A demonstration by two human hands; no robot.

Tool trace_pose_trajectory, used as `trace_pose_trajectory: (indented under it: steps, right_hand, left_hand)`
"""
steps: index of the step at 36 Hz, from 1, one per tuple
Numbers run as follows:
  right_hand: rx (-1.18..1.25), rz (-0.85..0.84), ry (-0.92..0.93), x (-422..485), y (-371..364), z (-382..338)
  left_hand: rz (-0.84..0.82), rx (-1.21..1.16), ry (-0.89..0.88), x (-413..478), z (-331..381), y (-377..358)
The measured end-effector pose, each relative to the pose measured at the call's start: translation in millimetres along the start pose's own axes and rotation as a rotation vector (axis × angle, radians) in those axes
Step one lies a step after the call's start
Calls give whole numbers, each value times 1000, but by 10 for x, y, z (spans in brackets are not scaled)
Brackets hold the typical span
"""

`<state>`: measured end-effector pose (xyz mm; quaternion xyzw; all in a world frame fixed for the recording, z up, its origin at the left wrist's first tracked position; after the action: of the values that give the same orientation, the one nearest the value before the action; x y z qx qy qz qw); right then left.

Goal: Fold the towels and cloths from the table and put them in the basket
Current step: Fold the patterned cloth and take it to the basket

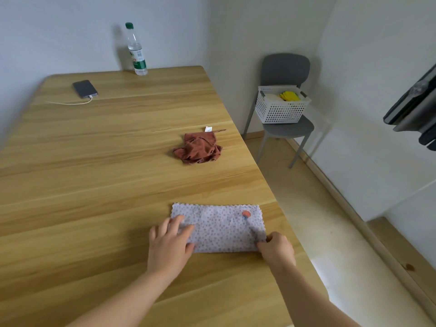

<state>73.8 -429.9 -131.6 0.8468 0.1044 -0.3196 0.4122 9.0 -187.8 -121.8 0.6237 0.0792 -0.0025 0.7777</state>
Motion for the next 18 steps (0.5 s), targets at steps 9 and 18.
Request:
trace_pose_trajectory:
  steps: [9, 18]
  right_hand:
    - [362, 129, 11, -31, 214, 149]
    - [671, 90, 259, -209, 69, -351]
  left_hand:
    - [-242, -459, -24, -2, 295, -123]
    - [-255, -1160, 401, 46, -2, -65]
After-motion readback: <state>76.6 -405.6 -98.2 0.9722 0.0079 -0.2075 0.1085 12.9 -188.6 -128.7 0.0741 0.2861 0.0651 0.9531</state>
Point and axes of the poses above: each hand's wrist, its own x-axis towards the middle knuckle, its own y-axis out of the back of the hand, z = x × y, the point moved 5 cm from there along x, towards the middle knuckle, and after that the axes turned 9 degrees about -z, right-handed, at the moved point
